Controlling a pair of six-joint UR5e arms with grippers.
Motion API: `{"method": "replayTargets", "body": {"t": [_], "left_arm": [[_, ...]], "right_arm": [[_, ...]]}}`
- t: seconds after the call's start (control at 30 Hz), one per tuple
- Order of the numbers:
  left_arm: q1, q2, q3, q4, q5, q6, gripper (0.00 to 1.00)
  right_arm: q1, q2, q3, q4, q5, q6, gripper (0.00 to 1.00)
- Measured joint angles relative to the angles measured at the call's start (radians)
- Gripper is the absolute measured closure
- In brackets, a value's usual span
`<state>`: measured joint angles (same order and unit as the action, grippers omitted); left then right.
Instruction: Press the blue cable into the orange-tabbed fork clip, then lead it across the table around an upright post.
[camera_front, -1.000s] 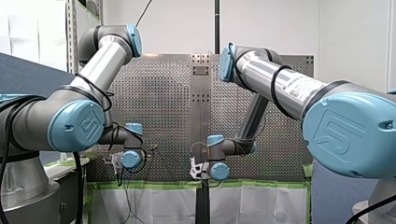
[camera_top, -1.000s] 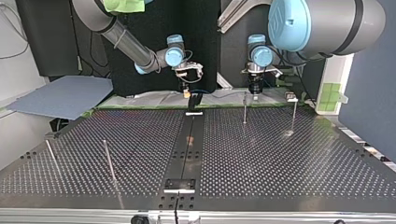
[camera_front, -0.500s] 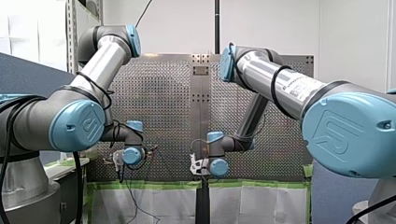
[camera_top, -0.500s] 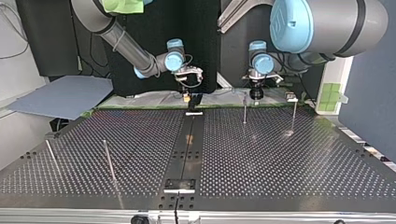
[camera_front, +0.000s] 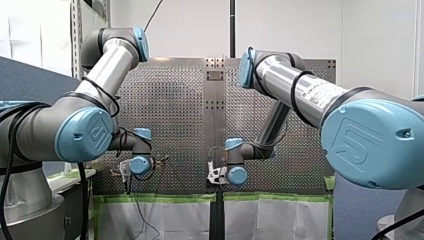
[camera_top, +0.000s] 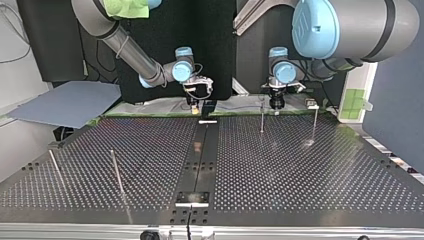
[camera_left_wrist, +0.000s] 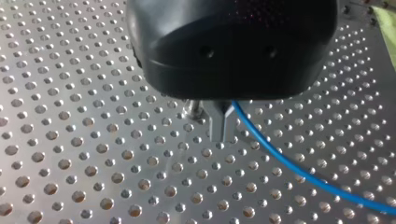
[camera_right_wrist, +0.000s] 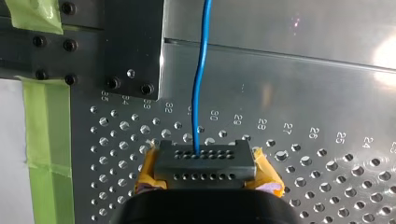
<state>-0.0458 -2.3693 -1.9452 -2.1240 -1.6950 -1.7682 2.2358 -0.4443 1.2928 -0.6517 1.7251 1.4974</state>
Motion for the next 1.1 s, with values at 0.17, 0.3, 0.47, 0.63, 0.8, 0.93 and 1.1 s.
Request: {"method": "replayTargets", "body": {"t": [0.17,0.3,0.47,0.63,0.8,0.93,1.1], "left_arm": [[0.005,0.000,0.000,-0.011,-0.021,0.015,0.85],[0.011,0.000,0.000,-0.013,-0.016,0.011,0.78],[0.022,0.000,0.000,-0.012,0.024,0.001,0.32],[0.036,0.000,0.000,-0.036,0.068,-0.023,0.00],[0.041,0.000,0.000,-0.079,0.114,-0.036,0.00],[0.042,0.000,0.000,-0.118,0.154,-0.027,0.00],[0.047,0.002,-0.003,-0.169,0.205,0.004,0.00]], "right_arm": [[-0.001,0.000,0.000,0.006,0.000,-0.002,1.00],[-0.001,0.000,-0.001,0.015,0.000,-0.003,1.00],[-0.002,0.000,-0.001,0.018,0.001,-0.003,1.00],[-0.002,0.000,-0.001,0.018,0.001,-0.003,1.00],[-0.002,0.000,-0.001,0.019,0.001,-0.003,1.00],[-0.002,0.000,-0.001,0.019,0.001,-0.003,1.00],[-0.002,0.000,-0.001,0.021,0.000,-0.003,1.00]]}}
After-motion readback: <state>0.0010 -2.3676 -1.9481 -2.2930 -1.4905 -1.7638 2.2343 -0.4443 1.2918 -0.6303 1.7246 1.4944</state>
